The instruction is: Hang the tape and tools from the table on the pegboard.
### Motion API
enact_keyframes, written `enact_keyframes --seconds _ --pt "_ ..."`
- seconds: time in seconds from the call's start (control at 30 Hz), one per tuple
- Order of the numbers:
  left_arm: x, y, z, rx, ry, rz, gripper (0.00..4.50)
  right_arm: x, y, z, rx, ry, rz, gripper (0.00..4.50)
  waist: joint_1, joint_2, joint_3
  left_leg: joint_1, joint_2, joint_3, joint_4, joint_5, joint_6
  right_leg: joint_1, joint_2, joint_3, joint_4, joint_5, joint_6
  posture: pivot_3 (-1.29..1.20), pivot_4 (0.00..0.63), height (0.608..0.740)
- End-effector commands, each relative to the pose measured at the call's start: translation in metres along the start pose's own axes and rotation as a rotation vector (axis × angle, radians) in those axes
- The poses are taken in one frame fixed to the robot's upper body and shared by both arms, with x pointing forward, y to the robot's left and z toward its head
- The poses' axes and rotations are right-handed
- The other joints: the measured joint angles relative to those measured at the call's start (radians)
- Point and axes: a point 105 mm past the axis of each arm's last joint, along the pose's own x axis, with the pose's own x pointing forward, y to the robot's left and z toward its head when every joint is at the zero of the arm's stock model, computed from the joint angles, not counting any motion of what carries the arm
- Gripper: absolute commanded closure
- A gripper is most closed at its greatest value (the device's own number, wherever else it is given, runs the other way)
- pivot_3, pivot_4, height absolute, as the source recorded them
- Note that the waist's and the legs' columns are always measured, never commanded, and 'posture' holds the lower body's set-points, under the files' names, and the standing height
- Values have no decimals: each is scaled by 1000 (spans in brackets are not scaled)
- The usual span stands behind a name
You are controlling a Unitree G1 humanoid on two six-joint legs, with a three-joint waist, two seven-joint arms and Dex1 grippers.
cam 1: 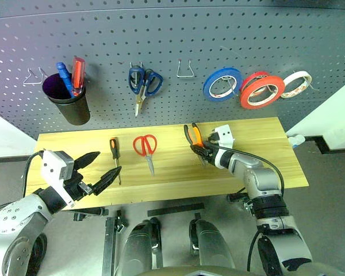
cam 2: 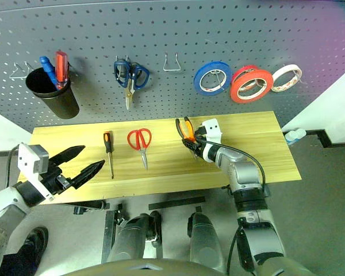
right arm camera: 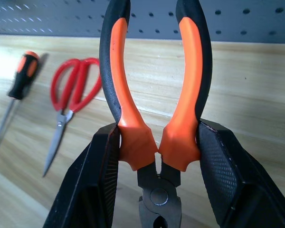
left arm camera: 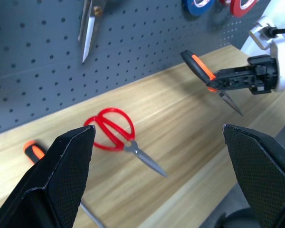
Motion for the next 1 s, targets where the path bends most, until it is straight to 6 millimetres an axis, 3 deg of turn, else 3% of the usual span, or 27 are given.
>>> enact_keyframes --seconds 0.03,0.27,0.83,1.0 --pt "2 0 6 34 -22 -10 0 -11 2 30 -18 -130 41 2431 -3 0 -4 0 0 0 0 0 0 0 0 0 0 0 0 -87 140 740" --pt "6 4 8 47 -28 -17 0 -19 7 57 -29 -255 81 2431 -9 -1 -20 0 0 1 2 0 0 0 1 0 2 0 0 -103 128 740" --pt "20 10 12 61 -54 -37 0 -28 59 117 -120 -475 267 2431 -26 1 -50 1 6 1 14 0 0 1 5 2 11 3 -2 -132 96 740" --pt "20 12 15 68 -64 -33 0 -26 62 137 -131 -538 281 2431 -26 1 -61 1 7 2 15 0 0 1 7 3 11 3 -3 -128 85 740"
